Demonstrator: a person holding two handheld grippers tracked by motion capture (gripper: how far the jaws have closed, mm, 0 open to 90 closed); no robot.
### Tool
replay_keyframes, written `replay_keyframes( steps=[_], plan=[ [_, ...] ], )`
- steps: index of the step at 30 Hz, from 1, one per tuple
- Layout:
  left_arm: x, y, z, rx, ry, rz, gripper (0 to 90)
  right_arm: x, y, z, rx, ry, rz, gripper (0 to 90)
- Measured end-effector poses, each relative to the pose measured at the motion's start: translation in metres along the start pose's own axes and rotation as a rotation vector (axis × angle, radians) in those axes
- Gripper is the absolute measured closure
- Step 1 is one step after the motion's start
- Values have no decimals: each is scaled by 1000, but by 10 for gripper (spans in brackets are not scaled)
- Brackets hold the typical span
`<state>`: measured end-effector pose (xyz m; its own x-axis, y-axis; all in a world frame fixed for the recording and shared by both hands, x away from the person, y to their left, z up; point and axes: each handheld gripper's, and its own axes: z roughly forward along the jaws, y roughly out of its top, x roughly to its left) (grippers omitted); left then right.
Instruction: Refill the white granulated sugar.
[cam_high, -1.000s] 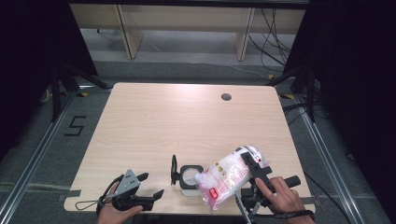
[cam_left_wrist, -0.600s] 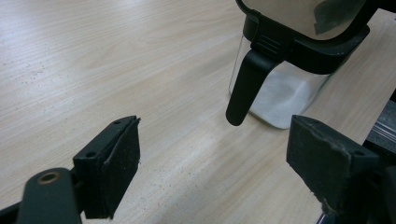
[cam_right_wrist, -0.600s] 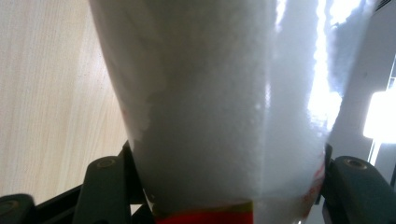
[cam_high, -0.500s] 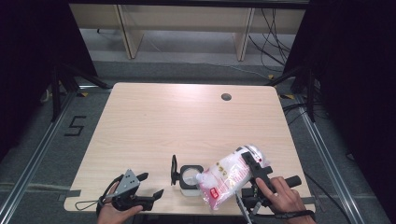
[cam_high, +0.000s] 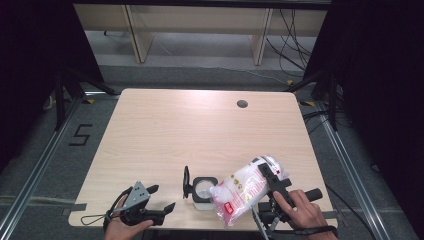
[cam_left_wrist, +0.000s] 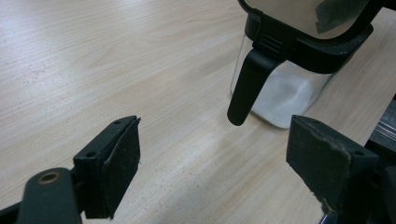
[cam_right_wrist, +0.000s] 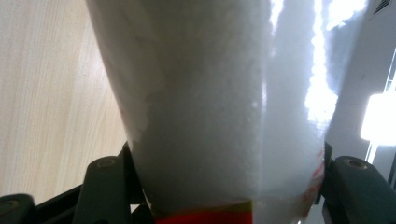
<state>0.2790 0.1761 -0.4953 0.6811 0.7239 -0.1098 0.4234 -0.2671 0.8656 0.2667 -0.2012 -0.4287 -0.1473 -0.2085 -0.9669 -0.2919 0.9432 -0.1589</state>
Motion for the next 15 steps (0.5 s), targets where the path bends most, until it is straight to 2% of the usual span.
replay_keyframes(
  steps=[1, 2, 3, 4, 5, 7, 8, 9, 11, 12, 14, 15],
  plan=[
    [1, 0, -1, 4, 1, 10, 172, 3, 0, -1, 13, 16, 48, 401],
    [1, 0, -2, 8, 11, 11, 172, 0, 1, -1, 7, 12, 16, 401],
    [0, 0, -2, -3, 9, -1, 172, -4, 1, 0, -18, -5, -39, 401],
    [0, 0, -1, -11, 1, -8, 172, -1, 1, -1, 2, -2, 0, 401],
    [0, 0, -2, -10, 3, -6, 172, -2, 2, -2, 15, 11, -5, 401],
    [0, 0, -2, -9, 5, -2, 172, -3, 1, 0, -12, -6, -27, 402],
    [0, 0, -2, -9, 5, -1, 172, 0, 0, -1, 5, -1, 16, 401],
    [0, 0, -2, -8, 4, -1, 172, -1, 1, -1, 11, 10, 2, 402],
    [2, 1, -2, -5, 2, 27, 172, -2, 0, -2, 30, 17, -5, 402],
    [2, 1, -2, -5, 2, 24, 172, -1, 0, 0, 7, -3, -9, 401],
    [2, 1, -2, -6, 2, 24, 172, 1, -1, 0, 15, 5, 10, 402],
    [1, 1, -2, -6, 3, 9, 172, 0, -1, 0, 5, 2, -10, 401]
  ],
)
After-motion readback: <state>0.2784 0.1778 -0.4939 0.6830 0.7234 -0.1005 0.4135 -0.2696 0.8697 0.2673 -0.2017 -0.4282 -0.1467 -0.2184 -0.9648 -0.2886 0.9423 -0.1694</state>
